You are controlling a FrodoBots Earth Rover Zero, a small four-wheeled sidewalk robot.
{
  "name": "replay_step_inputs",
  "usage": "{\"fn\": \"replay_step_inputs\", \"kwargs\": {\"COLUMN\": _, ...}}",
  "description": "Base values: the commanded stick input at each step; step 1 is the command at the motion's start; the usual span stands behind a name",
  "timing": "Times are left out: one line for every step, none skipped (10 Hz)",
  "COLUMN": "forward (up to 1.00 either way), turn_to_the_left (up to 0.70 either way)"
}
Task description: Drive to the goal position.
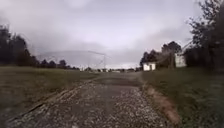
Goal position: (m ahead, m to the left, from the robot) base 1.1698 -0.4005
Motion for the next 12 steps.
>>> {"fn": "replay_step_inputs", "kwargs": {"forward": 0.70, "turn_to_the_left": -0.02}}
{"fn": "replay_step_inputs", "kwargs": {"forward": 0.70, "turn_to_the_left": -0.02}}
{"fn": "replay_step_inputs", "kwargs": {"forward": 0.70, "turn_to_the_left": -0.01}}
{"fn": "replay_step_inputs", "kwargs": {"forward": 0.70, "turn_to_the_left": -0.01}}
{"fn": "replay_step_inputs", "kwargs": {"forward": 0.70, "turn_to_the_left": -0.01}}
{"fn": "replay_step_inputs", "kwargs": {"forward": 0.70, "turn_to_the_left": -0.01}}
{"fn": "replay_step_inputs", "kwargs": {"forward": 0.70, "turn_to_the_left": -0.01}}
{"fn": "replay_step_inputs", "kwargs": {"forward": 0.70, "turn_to_the_left": 0.00}}
{"fn": "replay_step_inputs", "kwargs": {"forward": 0.70, "turn_to_the_left": 0.00}}
{"fn": "replay_step_inputs", "kwargs": {"forward": 0.70, "turn_to_the_left": 0.00}}
{"fn": "replay_step_inputs", "kwargs": {"forward": 0.70, "turn_to_the_left": 0.00}}
{"fn": "replay_step_inputs", "kwargs": {"forward": 0.70, "turn_to_the_left": 0.00}}
